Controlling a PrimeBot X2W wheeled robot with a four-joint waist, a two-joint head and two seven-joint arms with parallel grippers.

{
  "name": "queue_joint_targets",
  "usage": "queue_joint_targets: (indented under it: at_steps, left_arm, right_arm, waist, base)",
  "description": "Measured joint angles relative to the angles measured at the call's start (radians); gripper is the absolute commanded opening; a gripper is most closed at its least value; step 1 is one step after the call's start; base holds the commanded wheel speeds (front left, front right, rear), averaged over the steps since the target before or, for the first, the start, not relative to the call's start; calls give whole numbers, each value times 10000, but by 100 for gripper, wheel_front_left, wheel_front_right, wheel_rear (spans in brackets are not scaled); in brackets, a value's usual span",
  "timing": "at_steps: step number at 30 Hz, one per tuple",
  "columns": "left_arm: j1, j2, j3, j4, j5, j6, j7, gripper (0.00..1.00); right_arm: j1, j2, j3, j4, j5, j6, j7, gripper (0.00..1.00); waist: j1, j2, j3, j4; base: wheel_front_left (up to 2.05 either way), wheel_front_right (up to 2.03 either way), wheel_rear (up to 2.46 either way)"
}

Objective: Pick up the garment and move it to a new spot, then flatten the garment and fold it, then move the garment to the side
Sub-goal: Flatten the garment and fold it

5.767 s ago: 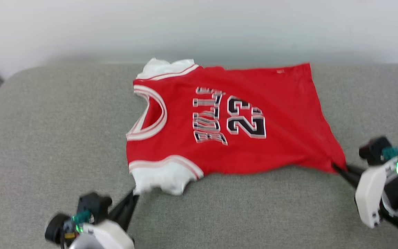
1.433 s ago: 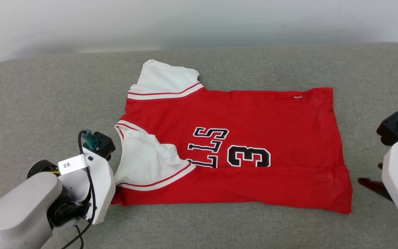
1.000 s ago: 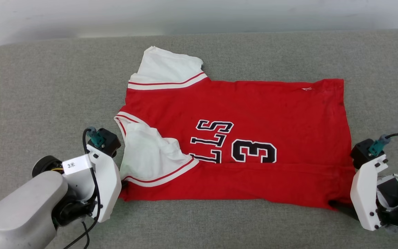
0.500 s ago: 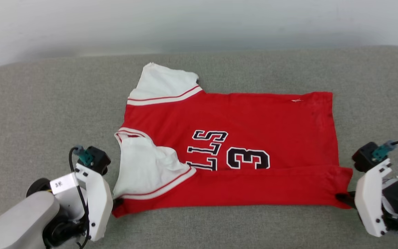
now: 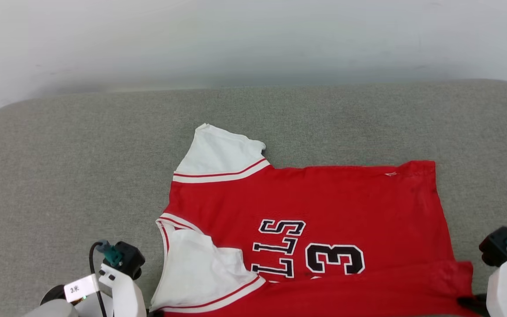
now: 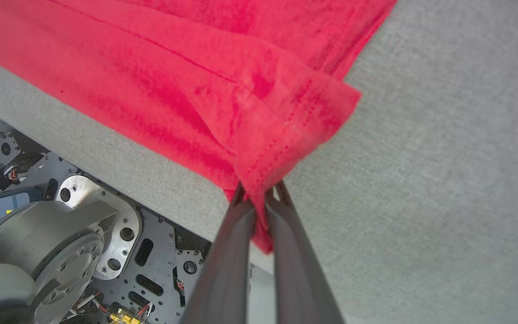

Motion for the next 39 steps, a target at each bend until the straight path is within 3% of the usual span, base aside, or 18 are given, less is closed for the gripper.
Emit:
queue_joint_targets:
  at_steps: [8, 9, 10, 16, 23, 28, 32, 39]
  left_arm:
    - [303, -324, -71, 625, -73, 56, -364, 0]
    - [307, -345, -40, 669, -69, 56, -483, 49]
    - [308, -347, -13, 706, -69, 56, -554, 100]
    - [320, 121, 514, 407, -123, 182, -1149, 100]
    - [-130, 727, 1367, -190, 54, 681, -1912, 100]
    - [-1084, 878, 1810, -228, 662, 890, -2234, 100]
    - [-2098, 736, 1956, 31, 966, 769, -1941, 100]
    - [-4458, 318, 2232, 907, 1112, 384, -686, 100]
  right_arm:
    - [526, 1049, -205, 1145, -180, -2, -382, 0]
    - [566, 1135, -259, 1200, -261, -2, -568, 0]
    - [570, 1189, -291, 1225, -372, -2, -694, 100]
    - [559, 1212, -815, 815, -980, -2, -1871, 100]
    - [591, 1726, -2545, 504, -2010, -2, -3850, 100]
    - [941, 2847, -4523, 128, -3411, -4, -5024, 100]
    - [1469, 4031, -6077, -635, -4690, -4, -5507, 100]
    - [2479, 5944, -7427, -2817, -6109, -4, -5365, 100]
  waist:
    - [0, 0, 187, -6]
    - [1, 0, 168, 3]
    - [0, 0, 137, 7]
    - [0, 0, -186, -16]
    - [0, 0, -341, -117]
    - [0, 0, -136, -290]
    - [0, 0, 207, -462]
    - [0, 0, 1190, -811]
  base:
    - [0, 0, 0]
    - [0, 0, 0]
    - [0, 0, 0]
    - [0, 0, 0]
    - [0, 0, 0]
    - [0, 0, 0]
    - [0, 0, 0]
    - [0, 0, 0]
